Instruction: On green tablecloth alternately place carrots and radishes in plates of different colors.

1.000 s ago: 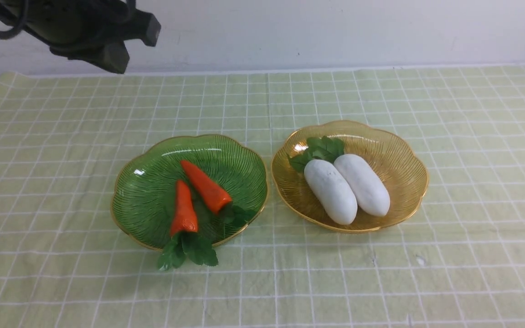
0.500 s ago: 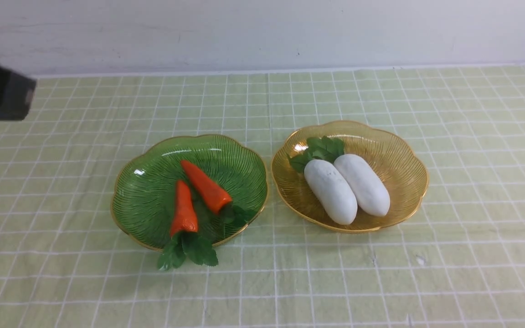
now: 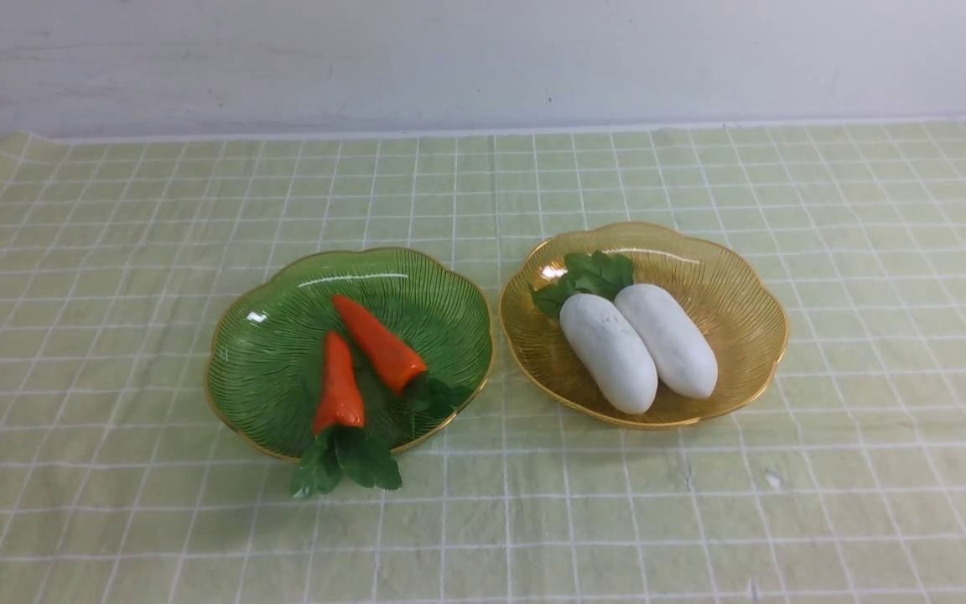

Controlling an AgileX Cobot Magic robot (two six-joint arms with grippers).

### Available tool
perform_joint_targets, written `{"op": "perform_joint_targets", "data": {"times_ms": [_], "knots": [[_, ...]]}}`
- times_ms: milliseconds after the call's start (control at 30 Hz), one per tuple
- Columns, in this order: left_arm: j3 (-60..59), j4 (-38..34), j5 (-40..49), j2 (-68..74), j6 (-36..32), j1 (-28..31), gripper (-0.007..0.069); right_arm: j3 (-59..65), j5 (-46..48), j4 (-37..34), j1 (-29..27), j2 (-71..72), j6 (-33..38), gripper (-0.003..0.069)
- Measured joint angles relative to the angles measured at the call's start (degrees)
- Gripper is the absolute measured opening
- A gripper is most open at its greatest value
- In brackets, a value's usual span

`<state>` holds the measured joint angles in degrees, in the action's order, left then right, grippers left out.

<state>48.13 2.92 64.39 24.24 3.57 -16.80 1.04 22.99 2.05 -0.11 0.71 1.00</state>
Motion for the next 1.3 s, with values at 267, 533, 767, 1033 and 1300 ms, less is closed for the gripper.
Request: {"op": "perform_joint_targets", "data": {"times_ms": [267, 533, 767, 1033, 1300], "knots": [[-17.88, 6.36, -25.98, -16.74, 7.5, 0.0, -0.0008, 0.0, 0.0, -0.05, 0.0, 0.0, 0.14, -0.0015], [-28.73, 8.89, -54.46, -19.68, 9.99, 0.0, -0.0008, 0.0, 0.0, -0.09, 0.0, 0.0, 0.32, -0.0015], [-30.57, 9.02, -55.15, -19.68, 10.21, 0.0, -0.0008, 0.0, 0.0, -0.11, 0.0, 0.0, 0.37, -0.0015], [-33.04, 5.59, -52.54, -19.68, 10.76, 0.0, -0.0008, 0.0, 0.0, -0.11, 0.0, 0.0, 0.37, -0.0015], [-43.63, 0.85, -51.95, -19.81, 10.21, 1.26, -0.0008, 0.0, 0.0, -0.11, 0.0, 0.0, 0.48, -0.0015]]}}
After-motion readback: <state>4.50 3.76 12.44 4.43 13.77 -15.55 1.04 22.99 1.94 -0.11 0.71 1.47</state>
